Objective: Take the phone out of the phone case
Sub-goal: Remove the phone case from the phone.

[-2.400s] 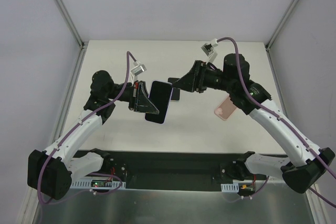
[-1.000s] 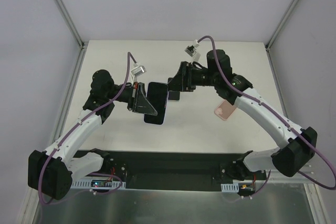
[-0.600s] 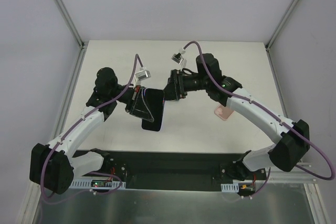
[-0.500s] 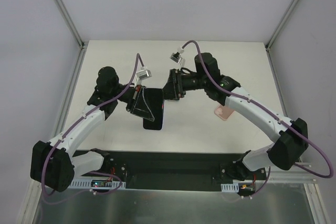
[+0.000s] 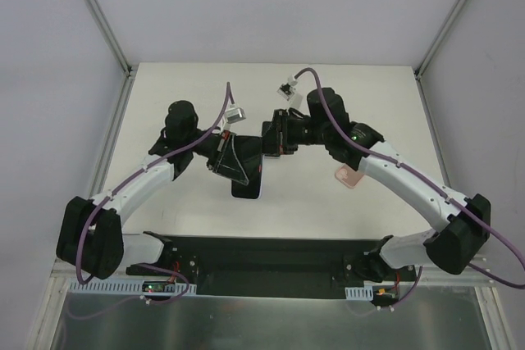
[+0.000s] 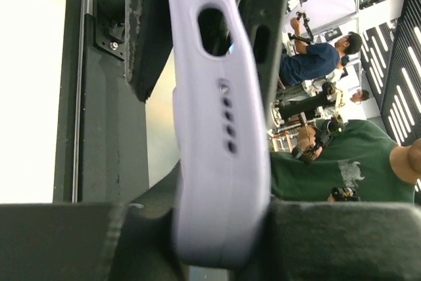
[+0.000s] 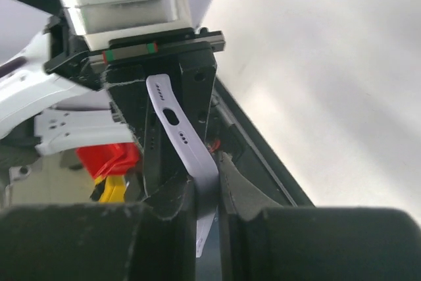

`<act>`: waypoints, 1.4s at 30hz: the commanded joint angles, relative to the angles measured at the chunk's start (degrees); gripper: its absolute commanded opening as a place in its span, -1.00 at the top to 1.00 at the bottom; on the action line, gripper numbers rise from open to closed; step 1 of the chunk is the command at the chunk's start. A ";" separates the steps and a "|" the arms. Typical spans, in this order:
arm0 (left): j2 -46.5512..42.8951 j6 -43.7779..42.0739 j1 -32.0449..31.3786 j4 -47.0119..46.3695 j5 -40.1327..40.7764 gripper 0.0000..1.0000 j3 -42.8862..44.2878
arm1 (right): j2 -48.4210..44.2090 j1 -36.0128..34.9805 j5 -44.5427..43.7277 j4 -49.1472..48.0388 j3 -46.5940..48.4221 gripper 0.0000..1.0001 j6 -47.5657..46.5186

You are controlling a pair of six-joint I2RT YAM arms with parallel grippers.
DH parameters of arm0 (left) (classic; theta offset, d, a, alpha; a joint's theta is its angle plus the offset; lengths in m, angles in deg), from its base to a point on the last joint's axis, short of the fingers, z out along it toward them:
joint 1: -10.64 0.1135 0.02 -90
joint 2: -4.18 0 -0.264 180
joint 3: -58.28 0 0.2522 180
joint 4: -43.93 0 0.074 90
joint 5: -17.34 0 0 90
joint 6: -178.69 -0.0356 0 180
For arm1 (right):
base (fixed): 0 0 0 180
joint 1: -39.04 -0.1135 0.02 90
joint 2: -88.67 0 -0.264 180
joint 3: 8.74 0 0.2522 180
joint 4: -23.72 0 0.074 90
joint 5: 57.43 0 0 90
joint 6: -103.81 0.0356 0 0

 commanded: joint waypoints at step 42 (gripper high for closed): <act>8.43 -11.35 1.28 31.60 42.21 -0.81 3.64 | 28.93 -0.61 -31.43 39.03 10.28 0.97 5.75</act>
